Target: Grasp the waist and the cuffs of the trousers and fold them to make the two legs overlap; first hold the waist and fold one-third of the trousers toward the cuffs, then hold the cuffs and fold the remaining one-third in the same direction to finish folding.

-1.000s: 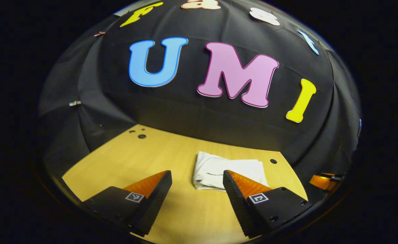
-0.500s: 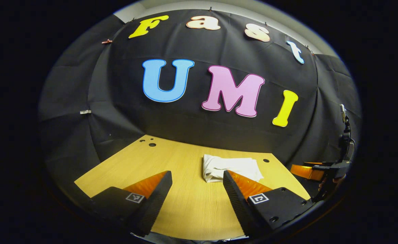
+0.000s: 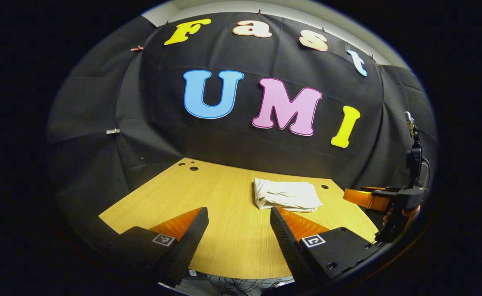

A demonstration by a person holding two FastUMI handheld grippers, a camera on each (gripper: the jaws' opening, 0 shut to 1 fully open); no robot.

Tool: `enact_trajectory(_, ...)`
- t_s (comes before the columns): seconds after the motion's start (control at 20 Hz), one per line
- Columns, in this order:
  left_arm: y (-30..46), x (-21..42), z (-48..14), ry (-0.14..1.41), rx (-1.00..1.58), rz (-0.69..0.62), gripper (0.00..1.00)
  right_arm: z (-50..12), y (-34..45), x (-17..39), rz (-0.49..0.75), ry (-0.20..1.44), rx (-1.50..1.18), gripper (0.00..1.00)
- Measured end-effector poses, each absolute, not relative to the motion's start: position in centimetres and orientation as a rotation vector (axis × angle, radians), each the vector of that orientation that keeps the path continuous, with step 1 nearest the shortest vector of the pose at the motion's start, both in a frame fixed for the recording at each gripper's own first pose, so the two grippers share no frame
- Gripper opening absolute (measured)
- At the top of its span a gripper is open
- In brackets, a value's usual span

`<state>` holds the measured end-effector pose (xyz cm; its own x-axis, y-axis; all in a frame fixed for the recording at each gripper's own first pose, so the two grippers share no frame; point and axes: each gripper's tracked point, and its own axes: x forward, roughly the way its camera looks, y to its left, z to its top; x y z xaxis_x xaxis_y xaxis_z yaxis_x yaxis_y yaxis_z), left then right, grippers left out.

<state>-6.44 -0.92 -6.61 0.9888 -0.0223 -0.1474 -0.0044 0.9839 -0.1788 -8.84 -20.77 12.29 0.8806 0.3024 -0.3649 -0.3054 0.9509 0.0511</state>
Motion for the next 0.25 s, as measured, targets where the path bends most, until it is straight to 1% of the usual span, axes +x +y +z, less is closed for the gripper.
enact_trajectory(0.25,-0.28,-6.69,-6.13,0.132,-0.158,-0.014,0.96,13.4,-20.32,-8.86,0.315,0.34,-0.033,0.99)
